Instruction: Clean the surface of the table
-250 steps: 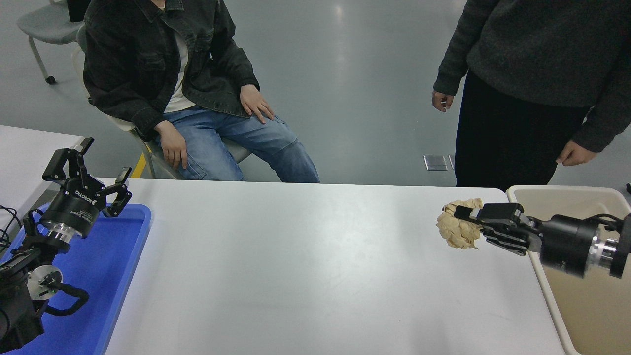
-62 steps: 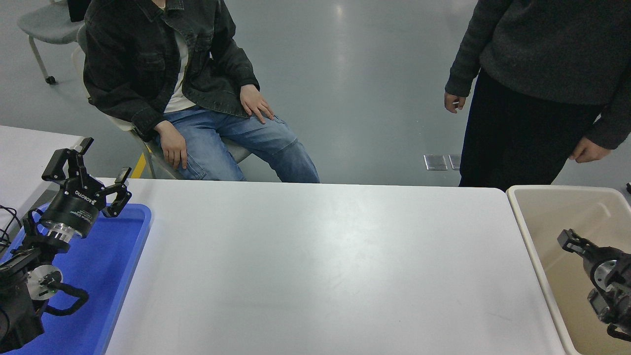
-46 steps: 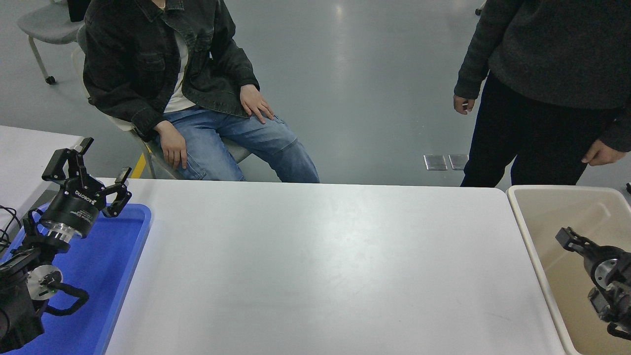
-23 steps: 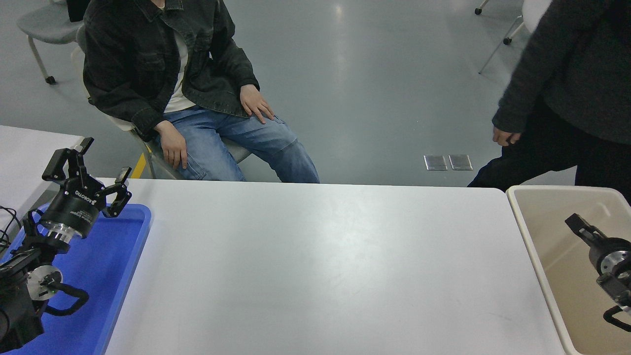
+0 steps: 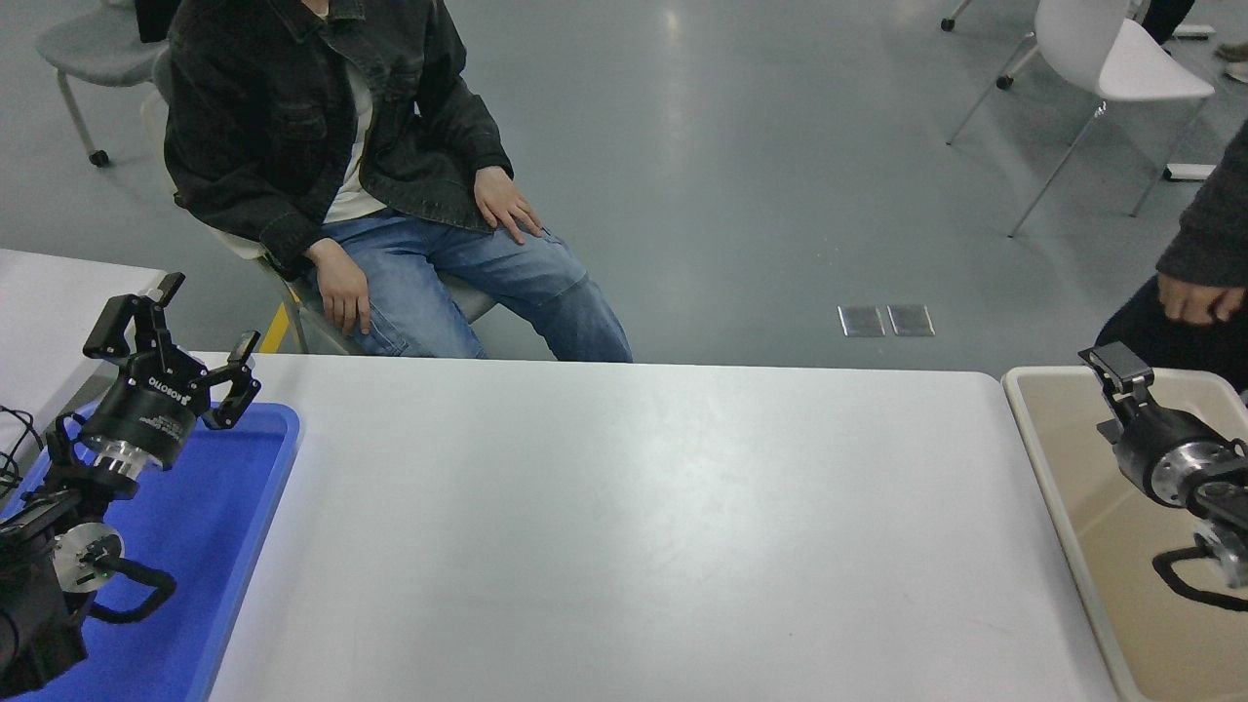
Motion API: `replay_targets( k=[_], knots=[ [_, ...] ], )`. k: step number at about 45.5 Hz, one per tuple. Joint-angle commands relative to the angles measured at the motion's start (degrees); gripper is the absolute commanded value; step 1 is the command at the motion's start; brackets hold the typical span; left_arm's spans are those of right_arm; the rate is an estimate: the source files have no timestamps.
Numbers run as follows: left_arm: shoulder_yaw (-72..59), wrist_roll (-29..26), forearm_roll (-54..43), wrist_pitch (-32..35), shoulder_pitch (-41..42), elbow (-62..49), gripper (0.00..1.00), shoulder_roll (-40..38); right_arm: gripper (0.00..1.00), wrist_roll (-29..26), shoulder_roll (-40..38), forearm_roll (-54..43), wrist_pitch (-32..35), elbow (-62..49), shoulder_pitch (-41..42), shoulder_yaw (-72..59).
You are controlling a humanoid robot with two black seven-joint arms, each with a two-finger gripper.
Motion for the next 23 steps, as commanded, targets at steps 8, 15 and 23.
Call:
replay_targets(
  k=[8,15,23],
  knots=[
    [0.09,0.0,0.0,0.0,0.0,-0.02,1.0,0.0,1.0,1.51,10.15,3.73,-1.76,7.12,-3.7,12.36],
    [0.0,0.0,0.0,0.0,0.0,-0.02,1.0,0.0,1.0,4.76,15.86,3.73,-2.02,6.69,-5.1,15.7],
    [0.0,0.0,0.0,0.0,0.0,-0.02,1.0,0.0,1.0,7.66,21.58,3.73,-2.11,4.76,-7.13,18.43]
  ],
)
